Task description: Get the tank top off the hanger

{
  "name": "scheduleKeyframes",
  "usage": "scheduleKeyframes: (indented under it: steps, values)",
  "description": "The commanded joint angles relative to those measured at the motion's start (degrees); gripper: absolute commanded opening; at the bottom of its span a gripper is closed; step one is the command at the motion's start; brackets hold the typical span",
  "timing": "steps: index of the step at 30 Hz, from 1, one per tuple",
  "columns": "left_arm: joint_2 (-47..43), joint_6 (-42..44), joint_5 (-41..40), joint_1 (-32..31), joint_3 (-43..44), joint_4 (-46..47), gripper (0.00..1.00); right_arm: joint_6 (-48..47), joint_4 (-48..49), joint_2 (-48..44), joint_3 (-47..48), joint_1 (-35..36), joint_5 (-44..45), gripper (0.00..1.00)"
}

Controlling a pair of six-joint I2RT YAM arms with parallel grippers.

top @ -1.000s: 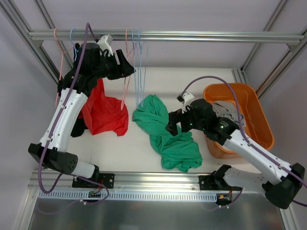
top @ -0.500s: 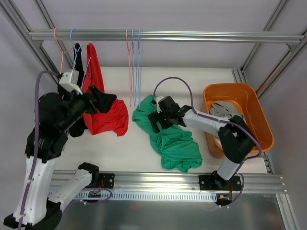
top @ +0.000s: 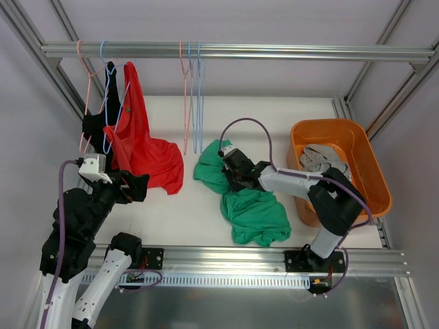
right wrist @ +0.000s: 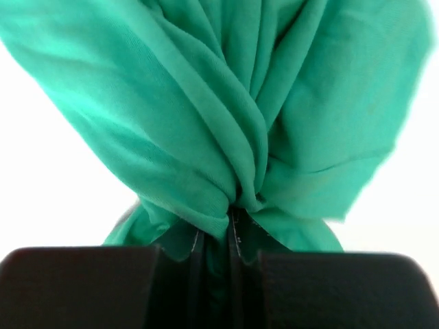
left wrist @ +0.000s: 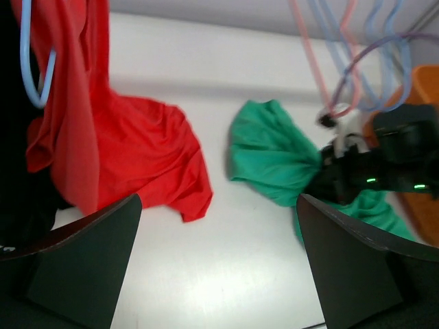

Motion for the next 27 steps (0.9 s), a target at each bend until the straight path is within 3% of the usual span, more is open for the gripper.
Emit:
scheduleKeyframes:
  steps: [1, 6, 10, 20, 27]
  values:
    - [-3.3, 1.4, -7.0, 0.6, -6.2, 1.2, 0.99, 1.0, -3.1, -13.2, 0.0, -0.2, 3.3, 0.0]
    - [-8.2, -0.7, -8.6, 0.6, -11.1, 3.7, 0.99, 0.3, -15.5, -26.7, 9.9, -1.2, 8.9, 0.0]
    - [-8.2, -0.7, -8.8, 0.6, -11.4, 4.1, 0.99, -2.5, -24.8, -30.8, 20.8, -3.1, 13.1, 0.0]
    - [-8.5, -0.5, -7.2, 0.6, -11.9, 4.1, 0.99, -12.7, -42.7, -30.8, 56.0, -14.5, 17.9, 0.0]
    - [-8.5, -0.6, -6.8, 0.6, -12.0, 4.2, 0.99, -19.5, -46.9, -30.5, 70.4, -20.7, 22.9, 0.0]
